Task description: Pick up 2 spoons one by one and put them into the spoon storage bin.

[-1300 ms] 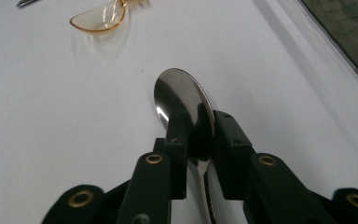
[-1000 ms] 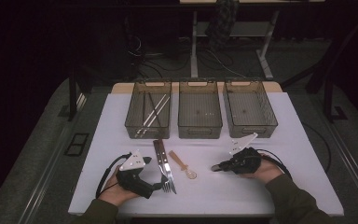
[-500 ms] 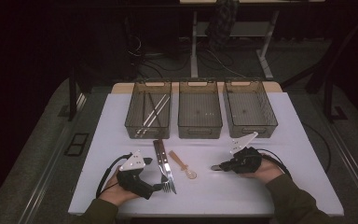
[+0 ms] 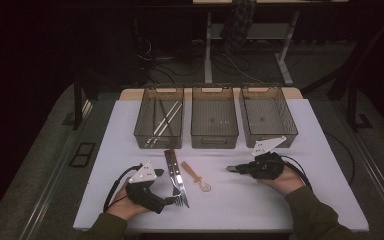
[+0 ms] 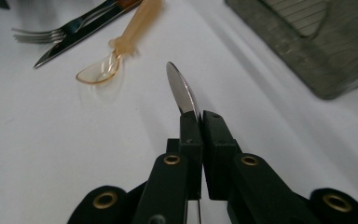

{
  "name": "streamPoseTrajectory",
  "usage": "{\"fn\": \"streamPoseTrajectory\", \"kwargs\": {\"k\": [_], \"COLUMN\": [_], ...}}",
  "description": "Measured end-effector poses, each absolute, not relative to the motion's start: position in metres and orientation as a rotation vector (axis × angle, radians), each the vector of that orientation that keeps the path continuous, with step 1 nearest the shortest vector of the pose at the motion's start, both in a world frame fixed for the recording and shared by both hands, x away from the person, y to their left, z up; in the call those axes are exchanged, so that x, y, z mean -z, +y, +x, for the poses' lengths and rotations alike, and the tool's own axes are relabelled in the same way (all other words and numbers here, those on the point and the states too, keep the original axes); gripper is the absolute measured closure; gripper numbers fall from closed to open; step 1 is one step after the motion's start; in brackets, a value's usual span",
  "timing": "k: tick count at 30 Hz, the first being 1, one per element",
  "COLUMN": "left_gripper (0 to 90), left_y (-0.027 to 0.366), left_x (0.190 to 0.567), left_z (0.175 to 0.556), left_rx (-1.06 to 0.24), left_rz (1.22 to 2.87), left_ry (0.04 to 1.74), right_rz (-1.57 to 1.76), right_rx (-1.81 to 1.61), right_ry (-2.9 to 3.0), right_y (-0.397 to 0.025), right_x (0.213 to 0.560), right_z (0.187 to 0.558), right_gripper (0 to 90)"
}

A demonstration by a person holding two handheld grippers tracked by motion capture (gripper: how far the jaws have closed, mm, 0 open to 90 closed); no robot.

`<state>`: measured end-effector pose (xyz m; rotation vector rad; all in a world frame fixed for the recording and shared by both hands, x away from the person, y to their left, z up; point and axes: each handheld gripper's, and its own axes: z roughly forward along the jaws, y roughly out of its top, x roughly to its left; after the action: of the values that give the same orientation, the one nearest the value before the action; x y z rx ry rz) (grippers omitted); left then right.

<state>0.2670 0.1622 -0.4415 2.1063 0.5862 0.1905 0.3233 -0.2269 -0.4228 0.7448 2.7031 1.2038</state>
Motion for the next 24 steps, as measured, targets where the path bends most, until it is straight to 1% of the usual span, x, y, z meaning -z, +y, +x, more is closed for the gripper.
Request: {"fn": "streamPoseTrajectory", "kwargs": {"k": [9,24], "left_gripper": [0.0,0.0], "left_y": [0.162,0.161], "left_x": [0.442,0.441], "left_z": [0.267,0.267], "left_rx": [-0.192,-0.195], "left_rz": [2.108,2.112], "left_ry": [0.586,0.588], "right_rz": [0.848,0.945], "right_rx": [-1.284,-1.365], "right_ry": [2.551,2.370], "right_y": [-0.235,-0.233], "right_x": [0.415,0.394], "right_z": [0.326,0.335], "right_gripper": [86.7,86.6]}}
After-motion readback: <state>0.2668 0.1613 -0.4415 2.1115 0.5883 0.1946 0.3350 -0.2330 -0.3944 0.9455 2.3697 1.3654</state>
